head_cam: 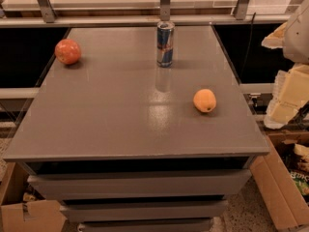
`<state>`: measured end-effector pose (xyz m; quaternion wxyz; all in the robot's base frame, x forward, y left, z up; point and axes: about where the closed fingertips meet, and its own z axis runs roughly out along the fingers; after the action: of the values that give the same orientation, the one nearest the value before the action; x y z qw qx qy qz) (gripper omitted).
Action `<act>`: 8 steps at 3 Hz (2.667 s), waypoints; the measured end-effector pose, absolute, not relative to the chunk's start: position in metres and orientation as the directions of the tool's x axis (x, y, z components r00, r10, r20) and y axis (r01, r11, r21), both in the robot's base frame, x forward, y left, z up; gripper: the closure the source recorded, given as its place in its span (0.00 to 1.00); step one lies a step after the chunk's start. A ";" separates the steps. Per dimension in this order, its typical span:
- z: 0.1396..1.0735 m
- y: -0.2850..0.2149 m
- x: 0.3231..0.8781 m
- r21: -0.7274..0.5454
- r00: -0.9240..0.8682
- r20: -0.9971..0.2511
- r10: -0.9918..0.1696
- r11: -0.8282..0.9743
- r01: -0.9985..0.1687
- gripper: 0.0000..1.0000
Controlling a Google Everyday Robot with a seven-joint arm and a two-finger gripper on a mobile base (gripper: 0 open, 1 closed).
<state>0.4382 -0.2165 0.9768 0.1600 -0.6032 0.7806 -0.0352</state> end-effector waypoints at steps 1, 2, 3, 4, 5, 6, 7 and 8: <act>0.977 -0.216 0.438 -0.248 -0.221 -0.207 -0.953 0.270 -0.930 0.00; 0.980 -0.212 0.441 -0.255 -0.226 -0.263 -0.938 0.293 -0.921 0.00; 0.994 -0.215 0.453 -0.282 -0.291 -0.399 -0.869 0.418 -0.864 0.00; 1.008 -0.222 0.458 -0.300 -0.345 -0.546 -0.764 0.562 -0.771 0.00; 1.016 -0.226 0.462 -0.304 -0.354 -0.661 -0.662 0.667 -0.680 0.00; 1.013 -0.222 0.479 -0.253 -0.329 -0.768 -0.549 0.733 -0.632 0.00; 1.007 -0.206 0.494 -0.199 -0.312 -0.817 -0.484 0.746 -0.635 0.00; 0.997 -0.187 0.502 -0.160 -0.311 -0.831 -0.461 0.734 -0.660 0.00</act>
Offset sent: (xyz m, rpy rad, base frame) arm 0.0077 0.0100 0.0052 0.1457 -0.0425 -0.0294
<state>0.5022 -0.1870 0.9972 0.4716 -0.3492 0.8028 0.1057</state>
